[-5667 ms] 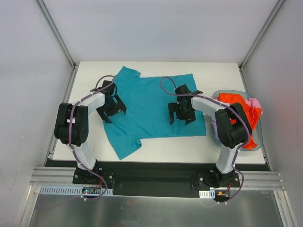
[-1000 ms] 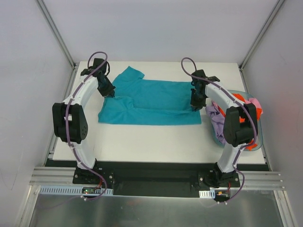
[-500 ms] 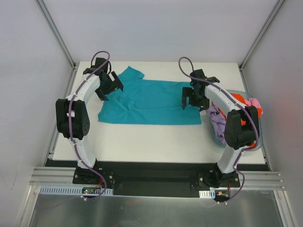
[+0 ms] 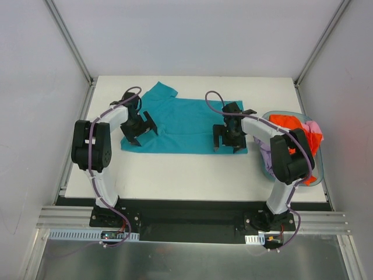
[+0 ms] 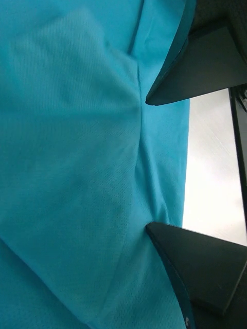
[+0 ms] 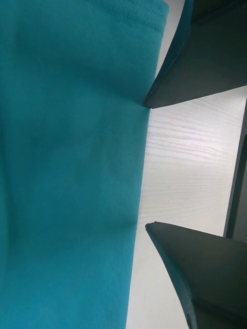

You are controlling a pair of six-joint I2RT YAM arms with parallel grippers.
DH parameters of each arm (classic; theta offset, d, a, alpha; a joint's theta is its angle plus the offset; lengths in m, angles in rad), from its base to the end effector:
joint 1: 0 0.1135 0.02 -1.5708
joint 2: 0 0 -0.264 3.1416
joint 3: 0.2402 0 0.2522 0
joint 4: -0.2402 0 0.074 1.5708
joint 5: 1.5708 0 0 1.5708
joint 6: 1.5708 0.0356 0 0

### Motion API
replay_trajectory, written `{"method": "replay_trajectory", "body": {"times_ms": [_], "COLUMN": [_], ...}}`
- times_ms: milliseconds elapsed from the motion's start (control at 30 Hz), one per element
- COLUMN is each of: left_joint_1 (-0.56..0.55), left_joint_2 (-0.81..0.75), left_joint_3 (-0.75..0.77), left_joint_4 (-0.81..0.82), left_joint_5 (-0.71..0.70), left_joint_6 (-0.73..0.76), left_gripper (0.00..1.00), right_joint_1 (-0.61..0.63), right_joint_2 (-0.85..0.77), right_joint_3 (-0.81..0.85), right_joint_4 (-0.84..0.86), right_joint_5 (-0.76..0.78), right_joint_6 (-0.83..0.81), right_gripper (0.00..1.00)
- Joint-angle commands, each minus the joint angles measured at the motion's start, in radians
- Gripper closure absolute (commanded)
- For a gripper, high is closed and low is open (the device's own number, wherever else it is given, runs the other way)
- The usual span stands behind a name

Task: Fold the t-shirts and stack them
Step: Fold the flattened tshirt in 1/3 of the way

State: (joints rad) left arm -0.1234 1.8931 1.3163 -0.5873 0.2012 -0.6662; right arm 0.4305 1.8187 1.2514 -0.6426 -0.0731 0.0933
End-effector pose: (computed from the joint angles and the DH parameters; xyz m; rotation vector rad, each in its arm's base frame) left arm 0.3809 -0.0544 0.1806 -0.6953 2.7163 -0.4835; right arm 0.3281 0.1535 0.1859 -0.4887 2.7598 0.2314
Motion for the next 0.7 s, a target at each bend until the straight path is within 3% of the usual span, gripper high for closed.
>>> {"method": "replay_trajectory", "body": {"times_ms": [0,200,400,500,667], "left_joint_1": [0.014,0.016,0.016,0.014,0.014], "left_joint_2": [-0.022,-0.205,-0.497,-0.615,-0.827], "left_joint_3": [-0.141,-0.395,-0.676,-0.777,-0.81], "left_joint_4": [-0.011,-0.012,-0.032,-0.065,-0.186], "left_joint_5": [-0.008,-0.074,-0.095,-0.082,-0.082], "left_joint_6": [-0.019,-0.068,-0.139,-0.183,-0.225], "left_gripper": [0.0,0.01,0.01,0.0,0.01], "right_joint_1": [0.011,0.082,0.207,0.281,0.352], "right_joint_2": [-0.024,-0.133,-0.341,-0.441,-0.541], "right_joint_3": [-0.082,-0.283,-0.492,-0.536,-0.509], "right_joint_4": [0.053,0.075,0.031,0.001,-0.071], "right_joint_5": [-0.047,-0.042,-0.056,-0.056,-0.05], "right_joint_6": [0.037,0.072,0.175,0.235,0.298], "right_gripper": [0.03,0.03,0.03,0.03,0.03]}}
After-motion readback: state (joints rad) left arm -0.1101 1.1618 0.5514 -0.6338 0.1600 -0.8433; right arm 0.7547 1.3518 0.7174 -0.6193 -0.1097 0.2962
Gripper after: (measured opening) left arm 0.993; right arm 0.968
